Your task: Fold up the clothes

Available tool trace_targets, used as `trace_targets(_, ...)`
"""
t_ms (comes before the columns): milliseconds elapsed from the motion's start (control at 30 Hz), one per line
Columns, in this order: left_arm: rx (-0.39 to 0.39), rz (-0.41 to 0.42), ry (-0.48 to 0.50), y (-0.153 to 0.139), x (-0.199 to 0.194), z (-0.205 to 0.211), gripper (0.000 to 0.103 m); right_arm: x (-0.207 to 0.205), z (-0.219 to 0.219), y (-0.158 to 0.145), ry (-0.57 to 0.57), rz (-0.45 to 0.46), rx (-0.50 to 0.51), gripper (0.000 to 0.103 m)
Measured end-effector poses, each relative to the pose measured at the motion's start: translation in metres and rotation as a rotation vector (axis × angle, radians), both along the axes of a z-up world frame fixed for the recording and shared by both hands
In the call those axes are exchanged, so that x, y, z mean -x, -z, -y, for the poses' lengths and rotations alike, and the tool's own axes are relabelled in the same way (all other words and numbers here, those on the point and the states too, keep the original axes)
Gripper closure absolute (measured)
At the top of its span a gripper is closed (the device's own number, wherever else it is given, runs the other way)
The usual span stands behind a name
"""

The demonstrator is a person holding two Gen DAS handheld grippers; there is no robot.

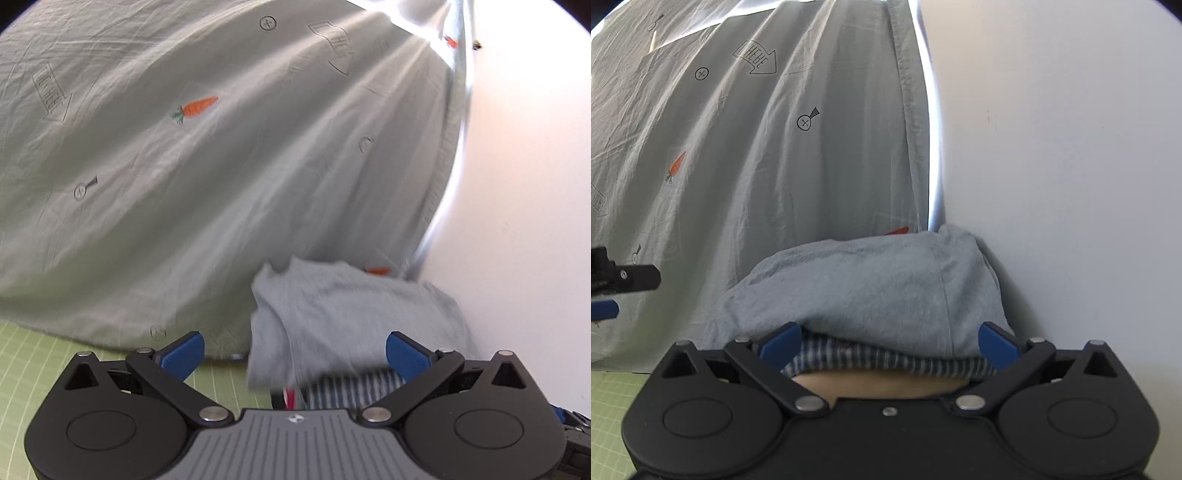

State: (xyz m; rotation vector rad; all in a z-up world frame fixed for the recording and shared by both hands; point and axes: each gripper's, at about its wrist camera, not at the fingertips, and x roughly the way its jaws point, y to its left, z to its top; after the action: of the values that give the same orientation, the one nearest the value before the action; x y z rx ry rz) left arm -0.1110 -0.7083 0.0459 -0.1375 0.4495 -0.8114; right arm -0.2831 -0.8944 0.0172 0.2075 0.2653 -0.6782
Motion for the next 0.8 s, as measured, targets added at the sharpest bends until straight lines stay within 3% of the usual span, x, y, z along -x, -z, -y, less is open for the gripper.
trace_targets(200,-0.095,0.017,-0.028,0.016,0.052,-0.039,0.000,0.040,-0.072,0.007,0.026,-0.074,-0.013,0.000)
trace_targets(400,-0.193,0.066,0.041,0.029,0.086,-0.073,0.000,0.074,-0.119,0.016,0.048,-0.125,-0.070,0.000)
trace_targets(800,-0.285,0.043,0.133,0.055,0.135,-0.109,0.000,0.124,-0.161,0.032,0.120,-0.208,-0.124,0.000)
